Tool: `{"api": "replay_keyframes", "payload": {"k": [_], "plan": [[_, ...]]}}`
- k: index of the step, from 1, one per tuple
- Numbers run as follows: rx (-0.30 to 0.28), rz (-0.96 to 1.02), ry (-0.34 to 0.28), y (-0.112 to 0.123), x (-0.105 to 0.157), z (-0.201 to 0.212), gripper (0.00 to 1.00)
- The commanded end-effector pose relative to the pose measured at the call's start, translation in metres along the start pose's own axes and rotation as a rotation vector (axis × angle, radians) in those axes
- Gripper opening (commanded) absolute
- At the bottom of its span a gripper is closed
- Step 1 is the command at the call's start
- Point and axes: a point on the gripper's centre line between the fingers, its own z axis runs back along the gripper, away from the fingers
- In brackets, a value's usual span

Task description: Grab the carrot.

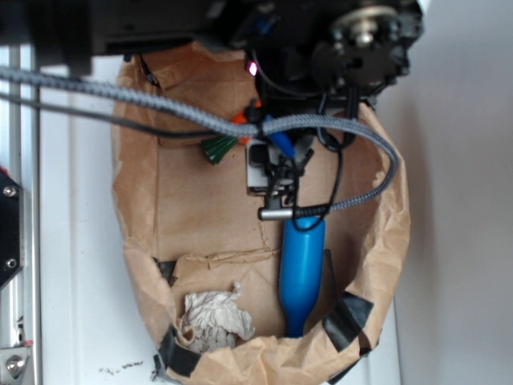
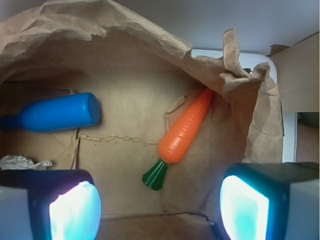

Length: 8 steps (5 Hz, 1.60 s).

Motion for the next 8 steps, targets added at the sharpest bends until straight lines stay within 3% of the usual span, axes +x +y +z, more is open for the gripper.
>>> {"api": "replay_keyframes", "payload": {"k": [1,2,3,5,6,8], "plan": [[0.009,0.024,-0.065,0.007,0.005,0.018,1.00],[-0.108,0.074,-0.040,0.005,0.006,-0.003,1.00],[-0.160,0.149,-0.042,0.005,0.013,-0.023,1.00],[-0.105,0.350,-0.058,-0.005,0.016,-0.060,1.00],[-0.049,0.429,-0.092,-0.005,0.021,-0.079,1.00],[0.018,0.480,-0.095,-0.012,0.043,-0.111,1.00]]}}
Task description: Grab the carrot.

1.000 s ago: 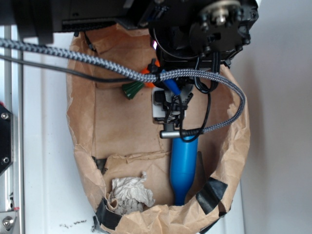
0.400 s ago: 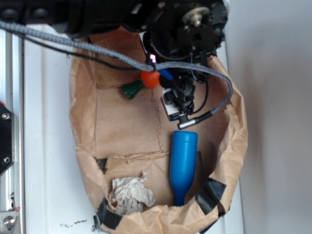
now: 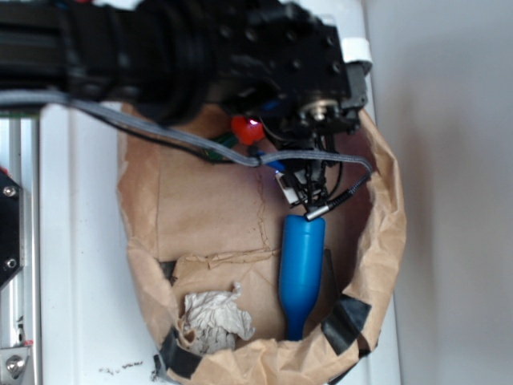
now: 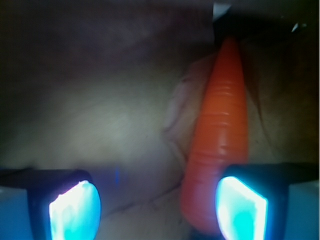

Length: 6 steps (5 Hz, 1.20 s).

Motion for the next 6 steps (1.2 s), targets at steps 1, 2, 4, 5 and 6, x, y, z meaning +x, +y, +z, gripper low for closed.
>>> {"api": "replay_keyframes", "payload": {"k": [1,2,4,5,6], "plan": [[0.073,-0.037,-0.002,-0.019,0.007,-0.036,1.00],[0.063,-0.032,-0.006,-0.013,-0.001,-0.032,0.00],[-0.018,-0.056,0.023,-0.006,-0.013,0.004,0.00],[-0.094,-0.131,0.062,0.001,-0.025,0.043,0.00],[-0.105,-0.288,0.000,0.000,-0.046,0.078,0.00]]}}
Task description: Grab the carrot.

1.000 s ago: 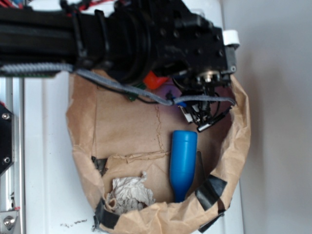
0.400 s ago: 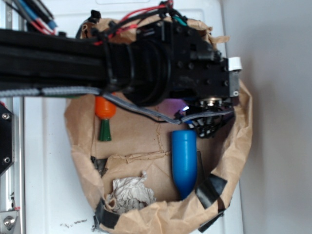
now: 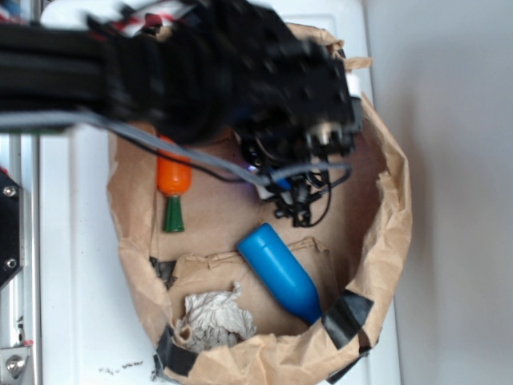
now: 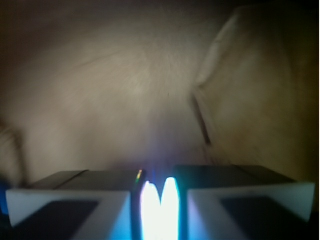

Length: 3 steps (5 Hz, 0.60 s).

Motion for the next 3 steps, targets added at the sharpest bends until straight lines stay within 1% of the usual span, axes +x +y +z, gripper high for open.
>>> {"api": "replay_keyframes", "payload": {"k": [1,2,3], "plan": [[0.025,-0.250,-0.132,-0.011,-0.034,0.066,0.00],[0.043,-0.334,-0.153,-0.015,-0.048,0.083,0.00],[0.077,-0.285,-0.141,-0.013,-0.048,0.083,0.96]]}}
